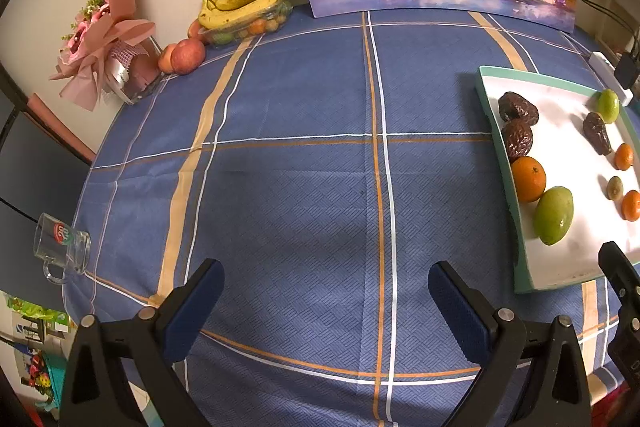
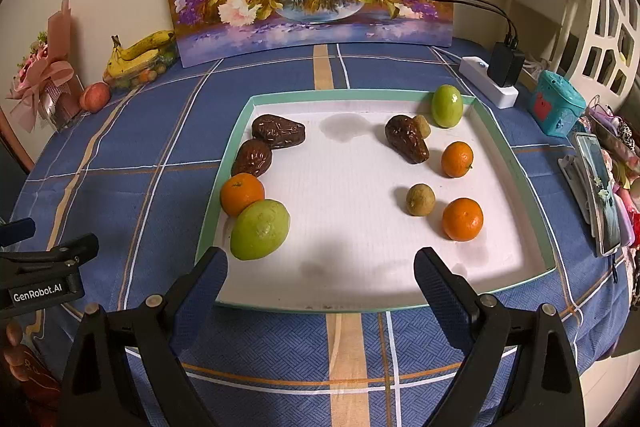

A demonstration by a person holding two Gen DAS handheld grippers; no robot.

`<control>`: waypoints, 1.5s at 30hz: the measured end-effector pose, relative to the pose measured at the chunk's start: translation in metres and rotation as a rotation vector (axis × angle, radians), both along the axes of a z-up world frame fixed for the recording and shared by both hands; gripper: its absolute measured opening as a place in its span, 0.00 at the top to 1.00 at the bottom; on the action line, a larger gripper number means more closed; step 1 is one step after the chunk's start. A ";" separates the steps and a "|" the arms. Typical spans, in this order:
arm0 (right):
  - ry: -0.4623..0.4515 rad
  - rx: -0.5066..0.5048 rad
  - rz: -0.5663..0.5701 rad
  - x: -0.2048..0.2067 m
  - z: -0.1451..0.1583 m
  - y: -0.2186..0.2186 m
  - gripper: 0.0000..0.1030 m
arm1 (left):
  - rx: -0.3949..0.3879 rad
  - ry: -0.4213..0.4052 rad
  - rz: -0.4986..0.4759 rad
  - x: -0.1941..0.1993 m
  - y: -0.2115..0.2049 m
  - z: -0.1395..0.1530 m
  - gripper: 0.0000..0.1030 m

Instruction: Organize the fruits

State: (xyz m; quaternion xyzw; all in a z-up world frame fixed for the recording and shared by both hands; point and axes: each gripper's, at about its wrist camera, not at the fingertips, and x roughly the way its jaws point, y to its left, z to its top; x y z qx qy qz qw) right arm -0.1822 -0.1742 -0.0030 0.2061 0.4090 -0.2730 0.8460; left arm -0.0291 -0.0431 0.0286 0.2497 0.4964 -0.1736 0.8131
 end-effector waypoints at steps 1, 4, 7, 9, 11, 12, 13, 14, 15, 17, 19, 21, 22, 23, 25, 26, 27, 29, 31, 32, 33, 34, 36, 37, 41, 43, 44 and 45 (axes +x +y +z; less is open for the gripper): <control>0.000 0.000 0.000 0.000 0.000 0.000 0.08 | 0.000 0.002 0.000 0.000 0.000 -0.001 0.00; 0.001 0.001 0.001 0.000 0.000 0.000 0.08 | 0.000 0.007 0.001 0.000 0.001 -0.002 0.00; 0.001 0.001 0.001 0.000 0.000 0.000 0.08 | 0.002 0.009 0.002 0.000 0.001 -0.003 0.00; 0.001 0.001 0.001 0.000 0.000 0.000 0.08 | 0.002 0.009 0.001 0.001 0.001 -0.003 0.00; 0.001 0.001 0.001 0.000 0.000 0.000 0.08 | 0.002 0.009 0.002 0.001 0.001 -0.003 0.00; 0.001 0.001 0.001 0.000 0.000 0.000 0.08 | 0.002 0.009 0.002 0.001 0.001 -0.003 0.00; 0.001 0.001 0.001 0.000 0.000 -0.001 0.08 | 0.002 0.009 0.002 0.001 0.001 -0.003 0.00; 0.001 0.001 0.001 0.000 0.000 -0.001 0.08 | 0.002 0.009 0.001 0.001 0.001 -0.003 0.00; 0.002 0.002 0.001 0.000 0.000 0.000 0.08 | 0.002 0.009 0.001 0.001 0.001 -0.003 0.00; 0.003 0.002 0.002 0.000 -0.002 0.000 0.08 | 0.002 0.009 0.001 0.001 0.001 -0.003 0.00; 0.003 0.003 0.002 0.000 -0.002 0.000 0.08 | 0.002 0.010 0.001 0.001 0.001 -0.003 0.00; 0.005 0.003 0.003 0.000 -0.003 0.000 0.08 | 0.002 0.010 0.001 0.001 0.001 -0.003 0.00; 0.006 0.004 0.003 0.000 -0.003 0.000 0.08 | 0.002 0.010 0.001 0.001 0.001 -0.003 0.00; 0.006 0.004 0.003 0.000 -0.004 0.000 0.08 | 0.002 0.010 0.002 0.001 0.000 -0.003 0.00; 0.007 0.004 0.003 0.000 -0.004 0.000 0.08 | 0.002 0.011 0.002 0.001 0.000 -0.003 0.00; 0.007 0.004 0.003 0.000 -0.004 0.000 0.08 | 0.002 0.010 0.001 0.001 0.000 -0.003 0.00; 0.007 0.004 0.004 0.000 -0.003 0.000 0.08 | 0.002 0.010 0.001 0.001 0.000 -0.003 0.00; 0.007 0.004 0.004 0.000 -0.003 0.000 0.08 | 0.002 0.011 0.001 0.001 0.000 -0.003 0.00; 0.007 0.004 0.004 0.000 -0.003 0.000 0.08 | 0.003 0.011 0.001 0.001 0.001 -0.003 0.00; 0.007 0.004 0.003 0.000 -0.003 0.000 0.08 | 0.003 0.011 0.001 0.001 0.001 -0.003 0.00; 0.007 0.005 0.003 0.000 -0.003 0.000 0.08 | 0.003 0.011 0.001 0.001 0.000 -0.003 0.00; 0.008 0.005 0.004 0.000 -0.003 0.000 0.08 | 0.003 0.011 0.001 0.001 0.001 -0.003 0.00; 0.010 0.006 0.006 0.000 -0.004 0.000 0.08 | 0.003 0.011 0.000 0.002 0.000 -0.003 0.00; 0.010 0.006 0.006 0.000 -0.004 0.000 0.08 | 0.003 0.011 0.000 0.002 0.001 -0.003 0.00; 0.011 0.007 0.005 0.001 -0.004 0.000 0.08 | 0.003 0.012 0.000 0.002 0.000 -0.003 0.00; 0.011 0.007 0.005 0.001 -0.004 0.000 0.08 | 0.003 0.012 0.001 0.002 0.000 -0.003 0.00; 0.011 0.007 0.006 0.000 -0.004 0.001 0.08 | 0.003 0.012 0.001 0.002 0.000 -0.003 0.00; 0.011 0.007 0.005 0.001 -0.004 0.001 0.08 | 0.003 0.012 0.000 0.002 0.000 -0.003 0.00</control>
